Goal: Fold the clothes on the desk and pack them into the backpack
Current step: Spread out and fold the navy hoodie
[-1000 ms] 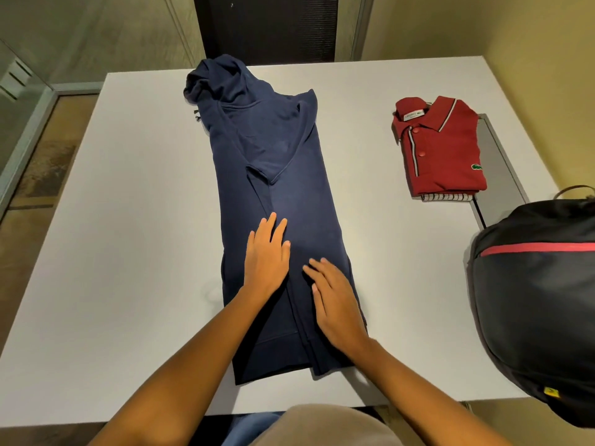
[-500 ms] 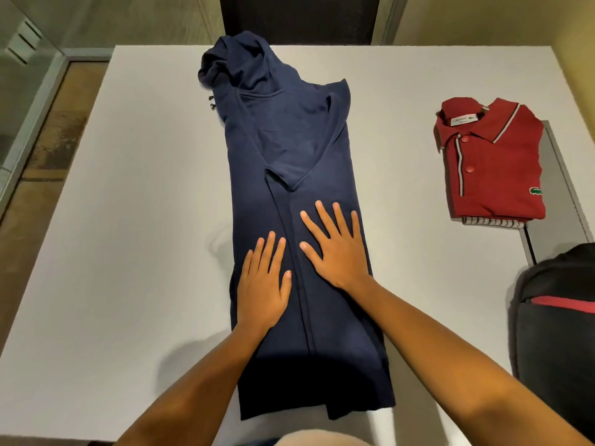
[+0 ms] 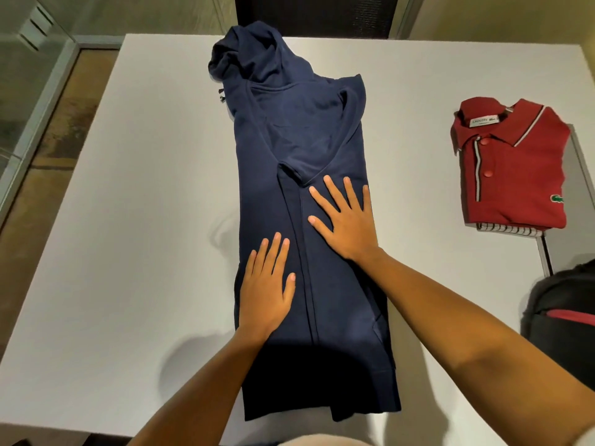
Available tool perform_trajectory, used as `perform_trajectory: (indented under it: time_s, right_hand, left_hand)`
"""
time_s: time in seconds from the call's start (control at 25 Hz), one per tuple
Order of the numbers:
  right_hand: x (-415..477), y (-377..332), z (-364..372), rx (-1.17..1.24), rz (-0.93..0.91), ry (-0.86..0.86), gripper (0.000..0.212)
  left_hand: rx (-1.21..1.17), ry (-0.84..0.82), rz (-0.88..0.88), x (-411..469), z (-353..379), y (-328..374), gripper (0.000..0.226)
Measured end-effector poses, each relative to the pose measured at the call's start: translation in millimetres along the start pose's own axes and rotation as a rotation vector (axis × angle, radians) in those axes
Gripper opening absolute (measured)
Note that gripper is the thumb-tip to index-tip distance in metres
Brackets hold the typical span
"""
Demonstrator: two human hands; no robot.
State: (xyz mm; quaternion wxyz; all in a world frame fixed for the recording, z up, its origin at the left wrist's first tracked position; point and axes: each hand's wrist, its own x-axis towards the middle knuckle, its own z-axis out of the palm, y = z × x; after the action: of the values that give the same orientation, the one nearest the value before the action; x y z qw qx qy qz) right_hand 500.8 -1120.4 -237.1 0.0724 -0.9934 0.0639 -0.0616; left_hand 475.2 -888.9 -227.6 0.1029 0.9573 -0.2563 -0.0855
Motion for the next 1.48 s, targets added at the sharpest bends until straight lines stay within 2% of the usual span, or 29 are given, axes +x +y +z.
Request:
perform_trajectory:
  time_s: [0.2,0.36,0.44,0.56,0.68,0.76,0.8,0.84,0.88,0.96,1.12,1.24,1.32,1.48]
  right_hand:
    - [-18,18,-10,-0.034,0.098,-0.080,0.058]
    - [15,5,-36,0.155,0.080,0.128,0.046]
    - [40,5,-48,0.182,0.056,0.114,0.060]
    - [82,12,-50,0.096,-0.073,-0.033,0.075]
    - [116,16,-51,0.024,-0.291,-0.174,0.055]
    - [130,20,-58,-0.007,-0.378,-0.167,0.022]
    - [133,25,-63,-0.052,-0.393,-0.148,0.015]
    - [136,32,-65,-0.102,-0.405,-0.142,0.015]
    - [139,36,-66,-0.159,-0.393,-0.159,0.016]
    - [139,35,-61,-0.287,-0.256,-0.190,0.020]
    - [133,27,-54,-0.317,0.052,-0.181,0.015]
    - [132,42,-60,-0.345,0.251,-0.180,0.024]
    - [130,50,-53,-0.272,0.275,-0.091,0.036]
    - [81,12,-31,0.152,0.173,0.101,0.050]
  left_hand:
    - [-0.028,0.011,-0.016,-15,-2,-7,0.062]
    - [-0.037,0.028,0.005,-14,-5,-4,0.062]
    - [-0.042,0.037,0.012,-16,-5,-5,0.061]
    - [-0.050,0.053,0.010,-16,-4,-6,0.061]
    - [-0.048,0.060,0.007,-16,-3,-7,0.061]
    - [-0.043,0.064,0.000,-15,-1,-8,0.062]
    - [-0.044,0.062,-0.006,-14,1,-9,0.062]
    - [-0.042,0.061,-0.010,-14,2,-10,0.062]
    - [-0.040,0.061,-0.012,-13,2,-10,0.063]
    - [-0.038,0.061,-0.009,-11,3,-9,0.063]
    - [-0.031,0.066,-0.012,-12,4,-9,0.063]
    - [-0.031,0.067,-0.014,-11,6,-9,0.064]
    - [-0.037,0.072,-0.013,-10,5,-9,0.064]
    - [-0.035,0.083,0.001,-12,3,-9,0.062]
